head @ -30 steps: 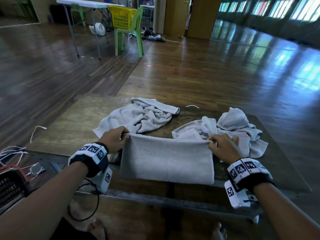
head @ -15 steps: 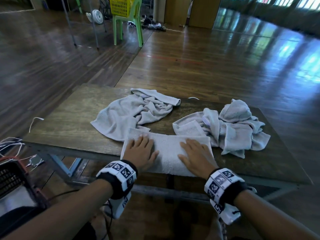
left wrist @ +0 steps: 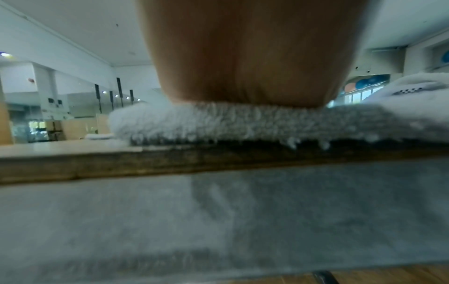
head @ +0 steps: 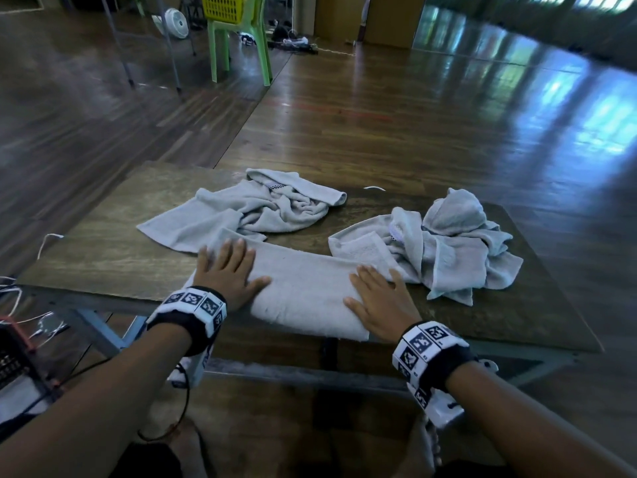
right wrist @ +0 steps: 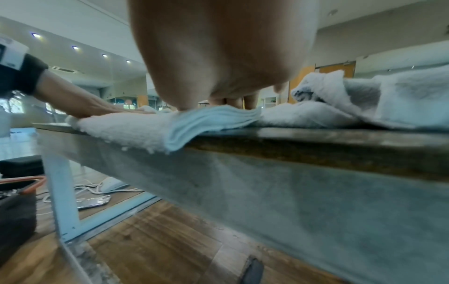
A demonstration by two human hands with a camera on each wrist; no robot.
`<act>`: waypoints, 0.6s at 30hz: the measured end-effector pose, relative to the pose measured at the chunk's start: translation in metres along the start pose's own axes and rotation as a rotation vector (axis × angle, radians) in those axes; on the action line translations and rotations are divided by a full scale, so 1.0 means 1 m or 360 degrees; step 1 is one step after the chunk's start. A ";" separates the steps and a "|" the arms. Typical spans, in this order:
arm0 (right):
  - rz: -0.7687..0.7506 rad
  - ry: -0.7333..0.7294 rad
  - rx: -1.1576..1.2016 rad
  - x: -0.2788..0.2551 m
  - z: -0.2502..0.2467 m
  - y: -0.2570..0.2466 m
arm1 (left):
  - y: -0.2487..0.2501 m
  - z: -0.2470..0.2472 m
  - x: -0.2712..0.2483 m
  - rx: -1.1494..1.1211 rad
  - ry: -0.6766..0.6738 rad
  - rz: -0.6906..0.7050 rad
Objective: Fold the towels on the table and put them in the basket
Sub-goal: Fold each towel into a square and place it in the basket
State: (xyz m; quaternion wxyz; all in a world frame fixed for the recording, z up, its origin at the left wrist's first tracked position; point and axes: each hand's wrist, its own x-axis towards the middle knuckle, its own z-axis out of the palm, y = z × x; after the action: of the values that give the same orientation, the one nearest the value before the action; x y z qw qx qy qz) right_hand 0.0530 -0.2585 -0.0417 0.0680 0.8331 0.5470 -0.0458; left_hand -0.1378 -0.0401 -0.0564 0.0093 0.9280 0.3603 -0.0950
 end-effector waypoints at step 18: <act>0.0273 0.0079 -0.0093 0.044 -0.021 0.044 | 0.142 0.010 -0.052 -0.0140 0.0543 0.0871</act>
State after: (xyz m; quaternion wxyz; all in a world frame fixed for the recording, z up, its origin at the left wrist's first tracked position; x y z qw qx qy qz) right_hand 0.1105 -0.2329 -0.0248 0.0823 0.8754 0.4764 -0.0033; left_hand -0.0818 -0.1801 -0.0640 0.0142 0.9916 0.0977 0.0836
